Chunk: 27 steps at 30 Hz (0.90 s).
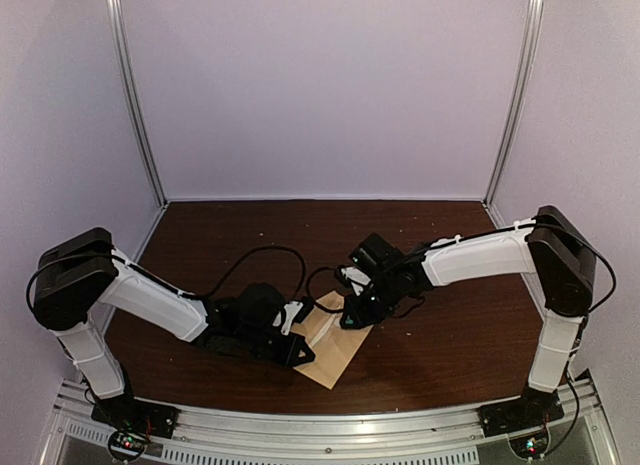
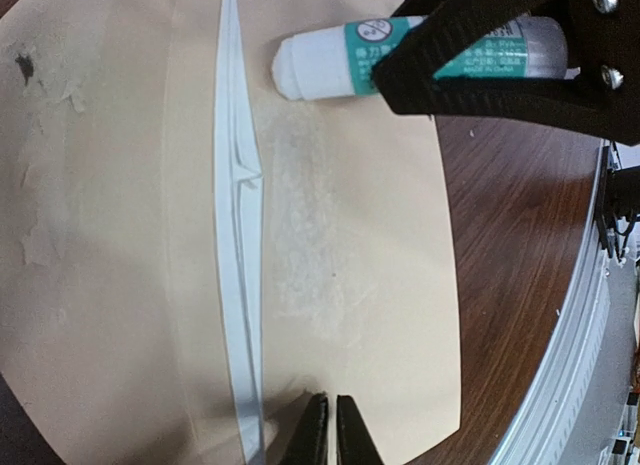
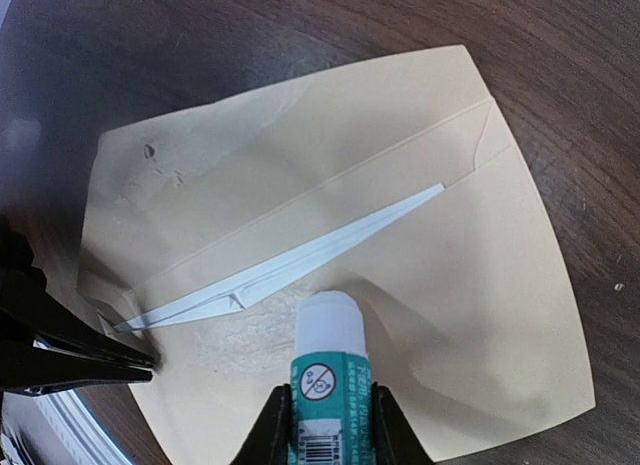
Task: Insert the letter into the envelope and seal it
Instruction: Paint the envelope at the center of the board, then adjust the solid glue.
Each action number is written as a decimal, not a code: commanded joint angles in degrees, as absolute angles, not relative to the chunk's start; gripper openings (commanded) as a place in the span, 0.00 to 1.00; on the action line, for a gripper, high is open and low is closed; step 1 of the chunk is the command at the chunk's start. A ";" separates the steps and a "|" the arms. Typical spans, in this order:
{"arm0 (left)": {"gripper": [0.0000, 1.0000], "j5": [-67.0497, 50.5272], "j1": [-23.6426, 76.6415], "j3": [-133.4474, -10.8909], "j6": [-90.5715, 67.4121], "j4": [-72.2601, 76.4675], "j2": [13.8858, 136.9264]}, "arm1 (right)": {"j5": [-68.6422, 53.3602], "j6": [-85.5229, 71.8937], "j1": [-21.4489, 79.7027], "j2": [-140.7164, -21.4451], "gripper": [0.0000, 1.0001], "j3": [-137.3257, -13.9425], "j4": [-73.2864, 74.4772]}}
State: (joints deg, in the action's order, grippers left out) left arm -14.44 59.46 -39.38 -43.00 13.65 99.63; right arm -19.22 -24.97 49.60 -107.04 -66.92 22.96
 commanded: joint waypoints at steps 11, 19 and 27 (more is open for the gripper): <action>0.20 -5.38 59.67 -47.22 -45.56 1.85 89.25 | -23.70 -26.37 48.54 -94.43 0.00 -67.37 23.78; 0.39 5.48 59.55 -49.83 -48.62 -3.06 73.23 | -23.57 -29.26 47.86 -84.90 0.00 -64.84 18.13; 0.52 2.90 59.38 -50.09 -52.54 -1.41 65.69 | -26.24 -31.05 48.13 -76.69 0.00 -58.51 5.49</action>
State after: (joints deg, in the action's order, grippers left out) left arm 3.44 59.46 -49.21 -49.50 -1.96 67.79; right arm -25.04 -29.10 48.12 -81.91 -62.08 14.68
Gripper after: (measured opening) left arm 0.499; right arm 0.207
